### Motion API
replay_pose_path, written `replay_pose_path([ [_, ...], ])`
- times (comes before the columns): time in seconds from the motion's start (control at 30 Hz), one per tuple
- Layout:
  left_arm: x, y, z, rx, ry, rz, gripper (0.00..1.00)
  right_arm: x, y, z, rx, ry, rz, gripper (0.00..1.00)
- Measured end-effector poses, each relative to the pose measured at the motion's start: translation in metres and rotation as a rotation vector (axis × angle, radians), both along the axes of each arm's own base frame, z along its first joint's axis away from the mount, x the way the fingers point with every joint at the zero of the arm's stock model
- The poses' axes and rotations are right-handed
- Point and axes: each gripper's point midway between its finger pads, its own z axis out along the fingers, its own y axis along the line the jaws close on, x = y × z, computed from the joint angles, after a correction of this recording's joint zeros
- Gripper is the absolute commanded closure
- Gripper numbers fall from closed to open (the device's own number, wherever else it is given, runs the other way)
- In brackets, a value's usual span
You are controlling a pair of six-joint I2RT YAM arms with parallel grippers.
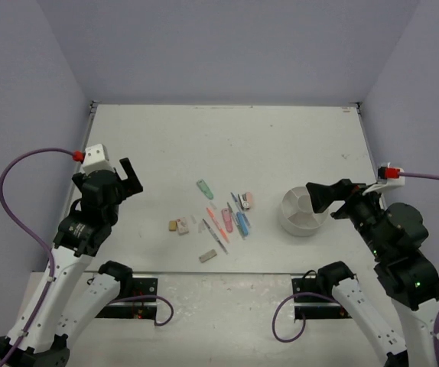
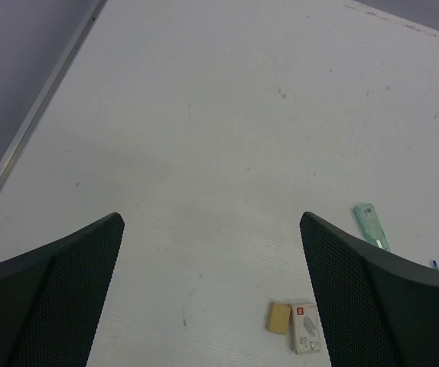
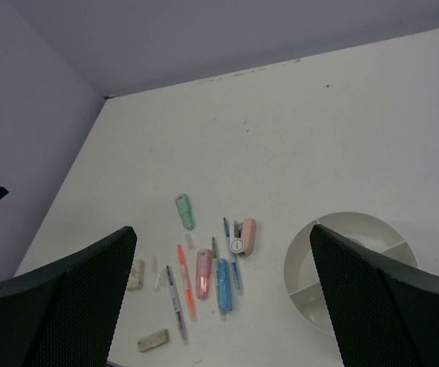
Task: Sort the stationery into containers
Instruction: Pick up the pen from the center of the board.
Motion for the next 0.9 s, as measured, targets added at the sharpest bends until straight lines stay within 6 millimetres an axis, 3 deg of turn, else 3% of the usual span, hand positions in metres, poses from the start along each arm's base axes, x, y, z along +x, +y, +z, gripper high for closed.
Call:
replay_pose_path([
  [0.17, 0.0, 0.0, 0.001, -0.007, -0.004, 0.001, 0.0, 0.002, 0.01, 0.0, 0.015, -0.009, 0.051, 0.01],
  [0.37, 0.0, -0.001, 0.0, -0.009, -0.002, -0.003, 0.0, 0.013, 0.051, -0.002, 0.047, 0.041, 0.241, 0.01],
  [0.47, 0.001, 0.001, -0.001, -0.008, 0.004, 0.006, 0.0, 0.035, 0.084, -0.021, 0.028, 0.153, 0.341, 0.01],
  [0.53, 0.003, 0.004, -0.004, -0.004, 0.018, 0.02, 0.0, 0.042, 0.118, -0.041, -0.023, 0.241, 0.413, 0.01],
  [0.67, 0.006, 0.007, -0.012, 0.006, 0.052, 0.036, 0.0, 0.033, 0.189, -0.091, -0.206, 0.38, 0.517, 0.01],
  [0.7, 0.006, 0.006, -0.014, 0.007, 0.058, 0.035, 0.0, 0.03, 0.205, -0.104, -0.255, 0.404, 0.534, 0.04],
  [0.73, 0.006, 0.006, -0.014, 0.006, 0.061, 0.031, 0.0, 0.027, 0.218, -0.116, -0.301, 0.427, 0.546, 0.15],
  [0.8, 0.006, 0.004, -0.014, 0.001, 0.059, 0.024, 0.0, 0.028, 0.236, -0.141, -0.382, 0.468, 0.538, 0.39],
  [0.83, 0.006, 0.004, -0.013, -0.001, 0.057, 0.021, 0.0, 0.03, 0.241, -0.154, -0.418, 0.491, 0.528, 0.56],
  [0.9, 0.005, 0.003, -0.013, -0.004, 0.056, 0.015, 0.0, 0.033, 0.247, -0.179, -0.472, 0.535, 0.512, 0.61],
])
